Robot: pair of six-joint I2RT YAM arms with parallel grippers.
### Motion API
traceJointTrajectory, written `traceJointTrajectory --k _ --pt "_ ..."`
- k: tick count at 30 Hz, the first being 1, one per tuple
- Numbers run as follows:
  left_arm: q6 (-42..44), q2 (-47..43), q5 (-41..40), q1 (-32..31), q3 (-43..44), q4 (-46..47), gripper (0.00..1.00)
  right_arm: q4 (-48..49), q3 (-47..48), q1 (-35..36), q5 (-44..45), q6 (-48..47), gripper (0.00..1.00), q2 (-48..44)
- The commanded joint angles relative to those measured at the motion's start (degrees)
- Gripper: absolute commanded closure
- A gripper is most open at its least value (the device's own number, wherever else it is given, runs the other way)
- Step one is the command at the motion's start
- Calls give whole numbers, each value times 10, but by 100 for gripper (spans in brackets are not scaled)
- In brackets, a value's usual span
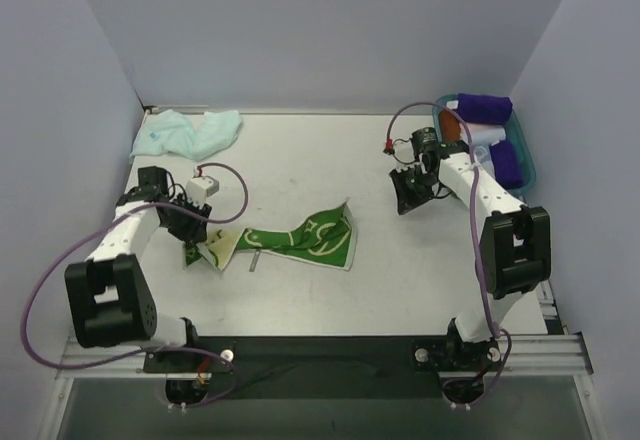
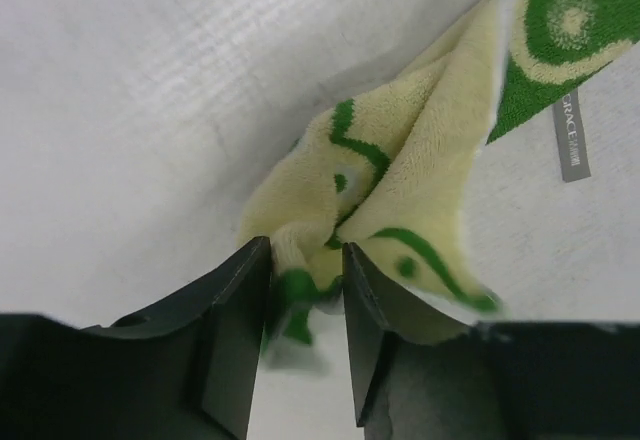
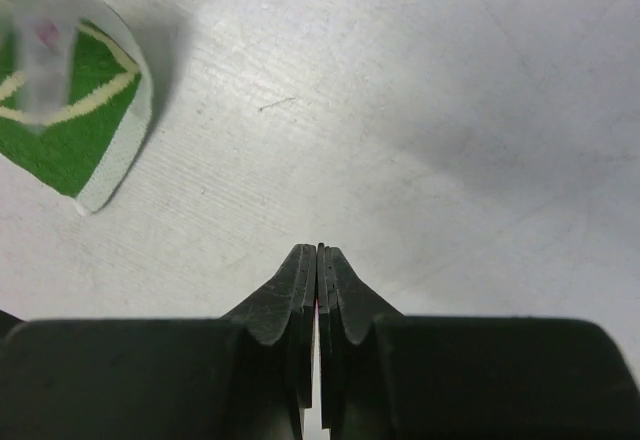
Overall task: Roll the towels
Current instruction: Flatten the towel
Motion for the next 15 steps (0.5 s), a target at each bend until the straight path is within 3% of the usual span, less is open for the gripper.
traceJointTrajectory --k 1,3,5,10,11,15 --pt "-18 56 24 8 31 -58 53 -38 -8 9 3 -17 100 -7" --pt "-1 57 41 18 42 -64 35 -39 -7 16 1 -16 100 -3" --pt "26 39 70 28 47 -69 27 -42 -3 20 0 -16 100 1" --pt "99 -10 110 32 65 -117 26 -56 17 34 -27 -25 99 23" --pt "164 -12 119 30 71 -145 26 -56 26 37 -28 -23 86 31" --pt "318 -19 104 17 81 -255 28 -56 68 47 -36 -1 58 66"
